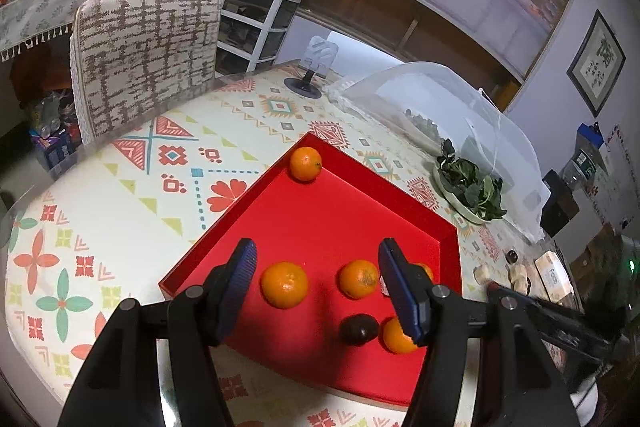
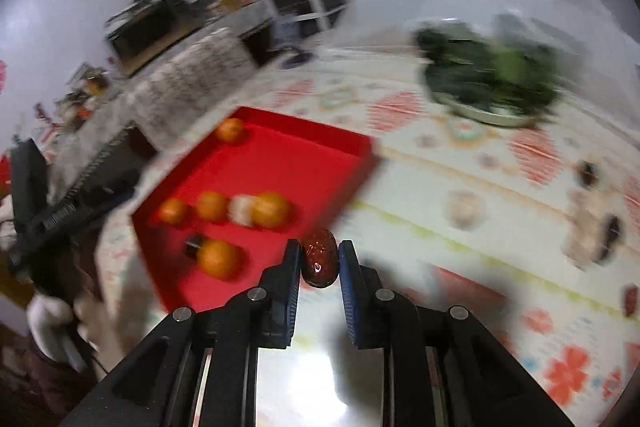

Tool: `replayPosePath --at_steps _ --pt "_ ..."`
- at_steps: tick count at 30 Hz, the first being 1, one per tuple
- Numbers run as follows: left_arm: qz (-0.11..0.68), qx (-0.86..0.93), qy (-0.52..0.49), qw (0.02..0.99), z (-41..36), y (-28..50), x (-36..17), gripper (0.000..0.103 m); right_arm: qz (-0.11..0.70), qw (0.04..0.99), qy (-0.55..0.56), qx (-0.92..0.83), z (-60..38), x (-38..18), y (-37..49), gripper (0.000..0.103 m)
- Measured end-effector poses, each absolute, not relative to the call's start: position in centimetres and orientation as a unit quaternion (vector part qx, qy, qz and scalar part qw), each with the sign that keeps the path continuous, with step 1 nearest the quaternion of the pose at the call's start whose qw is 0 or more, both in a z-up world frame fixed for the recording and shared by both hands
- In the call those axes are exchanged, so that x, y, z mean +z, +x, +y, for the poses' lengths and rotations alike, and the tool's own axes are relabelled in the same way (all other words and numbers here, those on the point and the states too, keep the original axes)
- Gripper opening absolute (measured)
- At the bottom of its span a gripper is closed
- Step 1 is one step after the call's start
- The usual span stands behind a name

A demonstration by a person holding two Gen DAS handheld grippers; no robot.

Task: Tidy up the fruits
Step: 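Carry the red date in the right tool over the red tray and release it, then grasp a bread cube with the left tool while the right tool grasps a red date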

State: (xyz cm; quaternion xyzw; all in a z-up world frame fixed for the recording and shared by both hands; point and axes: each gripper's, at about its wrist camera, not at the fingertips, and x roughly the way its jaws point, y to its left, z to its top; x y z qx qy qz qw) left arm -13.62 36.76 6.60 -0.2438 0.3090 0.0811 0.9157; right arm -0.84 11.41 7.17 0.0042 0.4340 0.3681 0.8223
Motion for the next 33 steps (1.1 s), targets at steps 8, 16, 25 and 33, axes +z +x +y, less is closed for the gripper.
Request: replayPosePath --at_steps 8,16,25,33 --pt "0.311 0.079 -0.238 0.917 36.9 -14.1 7.1 0.063 0.443 0.800 -0.013 0.404 20.0 5.8 1.6 0.021" --pt "0.308 0.079 -0.237 0.918 36.7 -14.3 7.5 0.070 0.411 0.827 0.005 0.385 18.7 8.1 2.5 0.060" --pt "0.288 0.047 -0.205 0.934 33.5 -14.2 9.7 0.082 0.234 0.941 -0.031 0.241 4.7 17.0 -2.4 0.103" --pt "0.300 -0.026 -0.174 0.938 26.7 -12.1 10.8 0.083 0.341 0.933 0.036 0.106 -10.8 13.1 -0.1 0.103"
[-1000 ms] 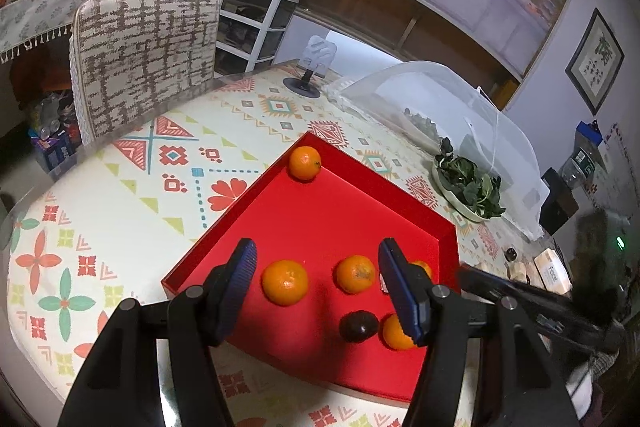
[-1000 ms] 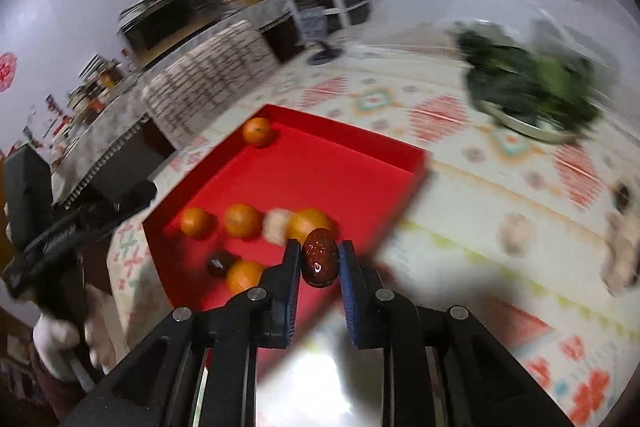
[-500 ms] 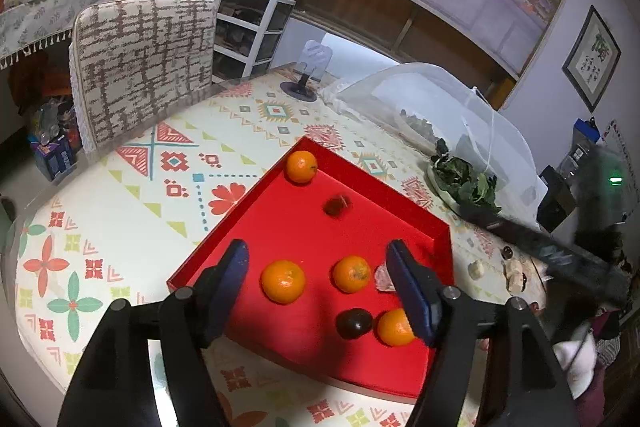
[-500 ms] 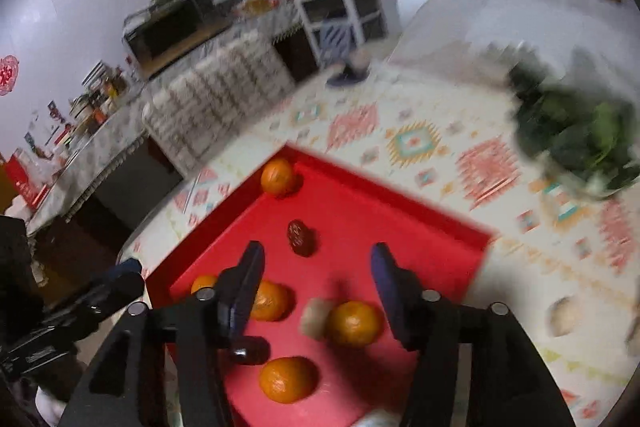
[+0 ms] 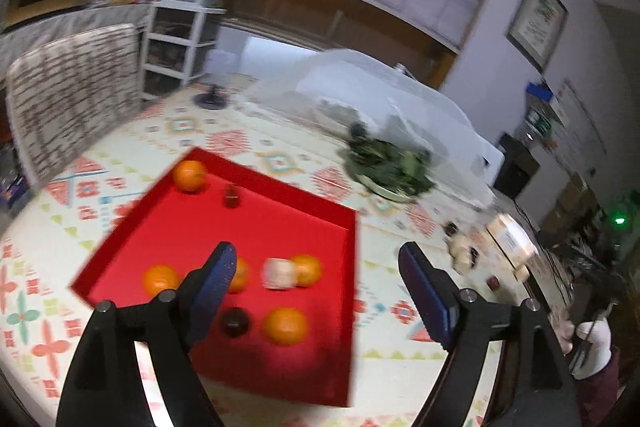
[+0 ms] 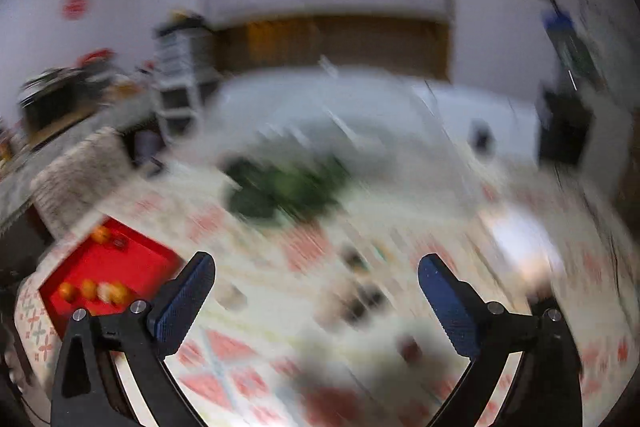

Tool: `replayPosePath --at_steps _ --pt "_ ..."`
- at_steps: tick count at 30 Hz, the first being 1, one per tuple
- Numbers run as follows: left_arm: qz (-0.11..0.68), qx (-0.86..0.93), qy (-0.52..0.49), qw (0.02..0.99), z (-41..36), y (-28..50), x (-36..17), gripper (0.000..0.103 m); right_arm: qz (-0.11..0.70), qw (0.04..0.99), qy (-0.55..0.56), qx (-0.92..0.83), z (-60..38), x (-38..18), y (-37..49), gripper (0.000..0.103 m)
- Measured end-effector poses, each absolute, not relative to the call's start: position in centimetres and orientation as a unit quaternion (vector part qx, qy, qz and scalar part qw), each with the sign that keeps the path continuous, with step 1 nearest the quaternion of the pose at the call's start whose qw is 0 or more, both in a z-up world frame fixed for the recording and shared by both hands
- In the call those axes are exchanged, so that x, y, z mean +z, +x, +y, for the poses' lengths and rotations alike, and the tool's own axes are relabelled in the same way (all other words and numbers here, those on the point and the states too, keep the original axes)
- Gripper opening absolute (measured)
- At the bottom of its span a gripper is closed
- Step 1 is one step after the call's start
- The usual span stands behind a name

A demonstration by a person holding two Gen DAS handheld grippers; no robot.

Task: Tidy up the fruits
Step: 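Grasp a bread cube with the left tool while the right tool grasps a red date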

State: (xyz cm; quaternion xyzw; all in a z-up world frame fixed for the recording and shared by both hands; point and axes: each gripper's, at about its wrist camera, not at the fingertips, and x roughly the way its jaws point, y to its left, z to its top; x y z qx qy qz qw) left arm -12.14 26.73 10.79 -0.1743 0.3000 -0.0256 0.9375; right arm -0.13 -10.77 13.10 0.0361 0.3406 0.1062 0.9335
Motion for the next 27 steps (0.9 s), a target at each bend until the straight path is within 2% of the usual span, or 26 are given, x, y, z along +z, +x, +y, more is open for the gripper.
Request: replayPosePath --at_steps 4,6,10,13,14,16,18,20,22,24,27 --pt "0.319 -0.057 -0.145 0.935 22.4 -10.8 10.5 0.083 0.385 0.916 0.079 0.084 -15.1 9.2 0.7 0.102" --pt "0.333 -0.074 -0.128 0.931 20.0 -9.9 10.1 0.083 0.395 0.911 0.090 0.080 -16.8 7.8 1.0 0.099" --pt "0.357 -0.108 -0.110 0.921 16.2 -8.1 9.2 0.083 0.421 0.896 0.094 0.103 -17.4 5.5 2.0 0.077" --pt "0.372 -0.130 -0.099 0.914 13.3 -6.2 8.4 0.083 0.439 0.890 0.059 0.106 -16.4 3.6 2.9 0.067" --pt "0.374 -0.136 -0.090 0.913 12.2 -5.5 8.2 0.080 0.443 0.888 0.054 0.109 -16.3 3.0 3.2 0.064" --pt "0.380 -0.143 -0.066 0.911 10.0 -4.1 7.7 0.066 0.454 0.883 0.039 0.112 -15.7 1.9 3.8 0.060" --pt "0.391 -0.157 -0.051 0.906 7.9 -2.7 7.1 0.061 0.451 0.886 0.017 0.106 -15.2 1.5 4.0 0.059" --pt "0.398 -0.167 -0.039 0.901 6.3 -1.4 6.6 0.061 0.452 0.886 0.004 0.107 -14.8 1.5 4.3 0.053" --pt "0.405 -0.170 -0.028 0.898 4.6 0.0 6.0 0.061 0.450 0.887 -0.014 0.101 -14.5 1.5 4.4 0.031" --pt "0.411 -0.180 -0.024 0.893 3.3 1.2 5.4 0.061 0.449 0.887 -0.018 0.103 -14.5 1.4 4.3 0.023" --pt "0.415 -0.190 -0.010 0.890 1.4 2.8 4.4 0.061 0.445 0.888 -0.008 0.116 -14.8 1.5 4.1 0.022"
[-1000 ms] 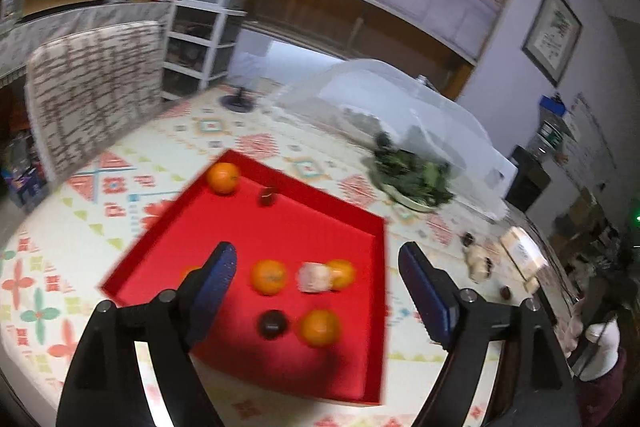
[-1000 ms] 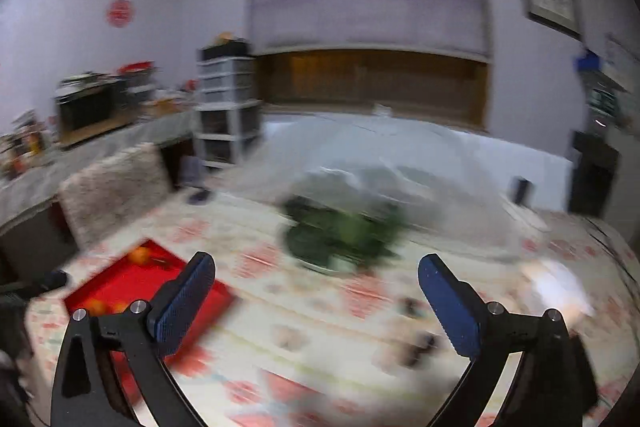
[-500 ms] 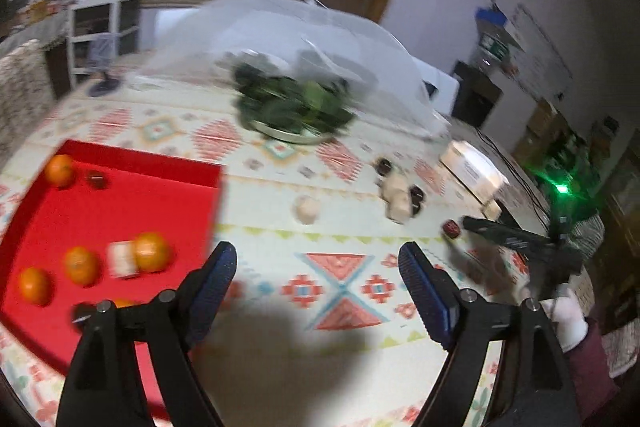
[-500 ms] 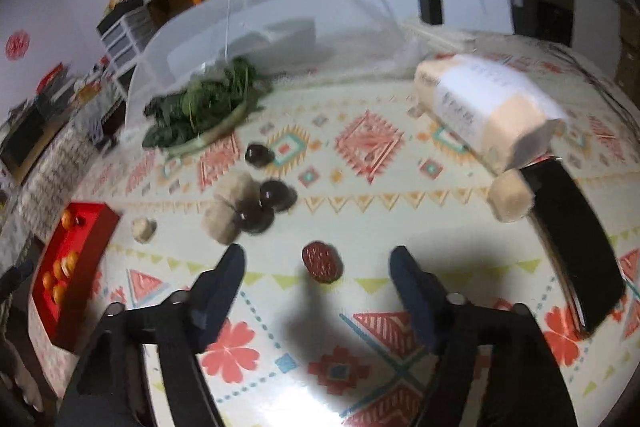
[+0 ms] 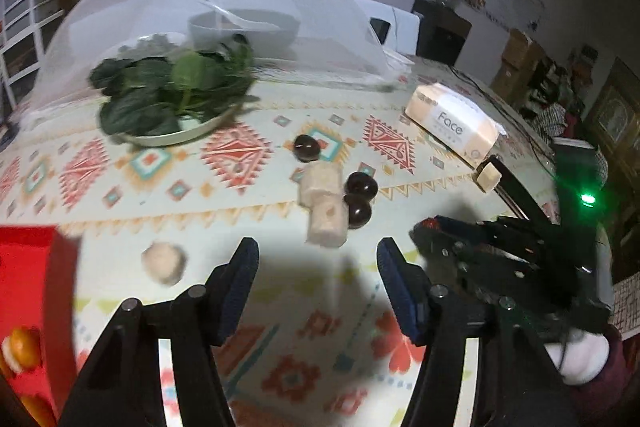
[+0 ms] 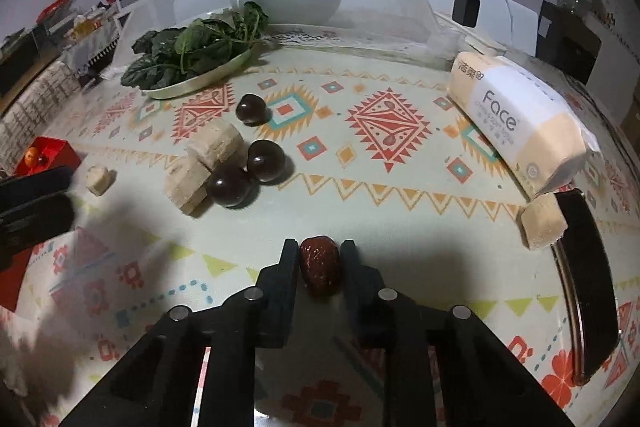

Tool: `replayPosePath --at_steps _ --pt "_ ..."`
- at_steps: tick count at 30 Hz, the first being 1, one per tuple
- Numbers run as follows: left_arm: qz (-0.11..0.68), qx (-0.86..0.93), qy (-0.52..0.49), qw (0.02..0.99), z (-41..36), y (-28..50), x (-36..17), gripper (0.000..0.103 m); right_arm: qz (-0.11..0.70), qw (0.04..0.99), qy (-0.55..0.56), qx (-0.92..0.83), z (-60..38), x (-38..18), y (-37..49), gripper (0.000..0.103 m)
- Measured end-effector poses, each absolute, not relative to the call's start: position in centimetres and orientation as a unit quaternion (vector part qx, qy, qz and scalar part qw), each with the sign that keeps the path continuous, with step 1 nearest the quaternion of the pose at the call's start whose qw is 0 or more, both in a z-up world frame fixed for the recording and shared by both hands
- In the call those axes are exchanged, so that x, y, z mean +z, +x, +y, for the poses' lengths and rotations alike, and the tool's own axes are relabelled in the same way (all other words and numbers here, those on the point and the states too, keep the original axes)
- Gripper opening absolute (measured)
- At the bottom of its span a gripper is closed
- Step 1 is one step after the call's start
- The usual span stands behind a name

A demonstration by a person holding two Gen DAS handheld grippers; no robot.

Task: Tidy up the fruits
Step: 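Grasp a bread cube with the left tool while the right tool grasps a red date, then carry the bread cube and red date over the red tray and release both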

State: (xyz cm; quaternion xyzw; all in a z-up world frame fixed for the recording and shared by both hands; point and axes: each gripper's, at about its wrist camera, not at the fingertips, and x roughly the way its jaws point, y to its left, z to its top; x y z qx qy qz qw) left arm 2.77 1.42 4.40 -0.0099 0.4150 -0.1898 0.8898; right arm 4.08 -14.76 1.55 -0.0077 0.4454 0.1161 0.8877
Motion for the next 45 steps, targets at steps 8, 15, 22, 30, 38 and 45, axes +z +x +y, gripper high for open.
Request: replayPosePath --at_steps 8,15,22,30,38,45 --pt "0.432 -0.215 0.030 0.875 -1.5 5.6 1.9 0.040 0.433 0.889 0.038 0.141 -15.9 1.9 4.1 0.022" --pt "0.435 -0.213 0.042 0.874 -2.1 6.8 1.1 0.035 0.435 0.886 0.046 0.151 -15.9 1.8 4.0 0.022" --pt "0.435 -0.218 0.048 0.873 -2.4 6.4 0.7 0.033 0.435 0.886 0.053 0.154 -16.1 1.8 4.1 0.022" --pt "0.425 -0.210 0.029 0.880 -0.9 4.4 1.6 0.029 0.427 0.890 0.064 0.147 -16.5 2.0 3.9 0.022" --pt "0.391 -0.180 -0.022 0.902 4.8 0.0 5.3 0.029 0.423 0.892 0.070 0.145 -16.1 2.8 3.4 0.022" --pt "0.355 -0.103 -0.087 0.925 14.3 -4.7 8.0 0.029 0.406 0.889 0.059 0.202 -11.6 6.1 1.3 0.022"
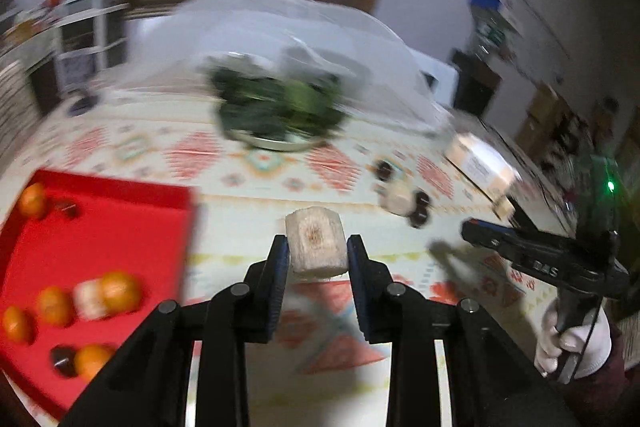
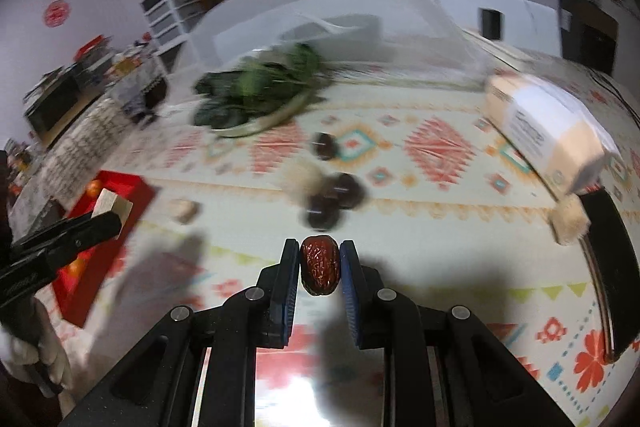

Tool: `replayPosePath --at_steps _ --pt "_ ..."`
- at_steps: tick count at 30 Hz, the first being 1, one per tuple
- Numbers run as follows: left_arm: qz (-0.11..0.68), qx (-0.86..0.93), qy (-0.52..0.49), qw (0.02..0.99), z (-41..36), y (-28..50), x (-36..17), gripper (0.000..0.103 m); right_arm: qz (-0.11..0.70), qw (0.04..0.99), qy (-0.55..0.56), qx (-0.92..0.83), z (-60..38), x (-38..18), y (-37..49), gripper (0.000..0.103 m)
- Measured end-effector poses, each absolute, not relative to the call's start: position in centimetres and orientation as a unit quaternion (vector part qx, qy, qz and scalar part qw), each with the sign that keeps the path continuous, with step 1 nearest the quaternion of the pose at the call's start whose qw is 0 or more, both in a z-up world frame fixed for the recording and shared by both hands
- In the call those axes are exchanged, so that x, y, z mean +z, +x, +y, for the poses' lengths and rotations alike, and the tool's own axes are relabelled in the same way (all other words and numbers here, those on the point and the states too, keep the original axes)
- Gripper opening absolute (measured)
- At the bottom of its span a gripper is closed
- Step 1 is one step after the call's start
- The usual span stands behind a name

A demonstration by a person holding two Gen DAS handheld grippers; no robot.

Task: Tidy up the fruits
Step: 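Carry the bread cube and red date over the red tray and release both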

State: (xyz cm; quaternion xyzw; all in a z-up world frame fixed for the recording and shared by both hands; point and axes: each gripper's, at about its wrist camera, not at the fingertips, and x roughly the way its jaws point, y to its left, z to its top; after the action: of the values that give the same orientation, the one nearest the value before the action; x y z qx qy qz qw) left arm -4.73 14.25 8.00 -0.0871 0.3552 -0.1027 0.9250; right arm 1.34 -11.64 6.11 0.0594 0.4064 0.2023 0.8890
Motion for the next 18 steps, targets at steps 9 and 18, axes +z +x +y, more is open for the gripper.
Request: replayPosePath --at_steps 9,18 --pt "0.324 0.007 -0.146 0.935 26.7 -10.4 8.3 0.029 0.420 0.852 0.058 0.309 -0.2 8.0 0.6 0.022" --pt "0.320 0.063 -0.172 0.929 34.1 -12.4 6.6 0.029 0.440 0.814 0.033 0.379 11.7 7.9 0.3 0.022"
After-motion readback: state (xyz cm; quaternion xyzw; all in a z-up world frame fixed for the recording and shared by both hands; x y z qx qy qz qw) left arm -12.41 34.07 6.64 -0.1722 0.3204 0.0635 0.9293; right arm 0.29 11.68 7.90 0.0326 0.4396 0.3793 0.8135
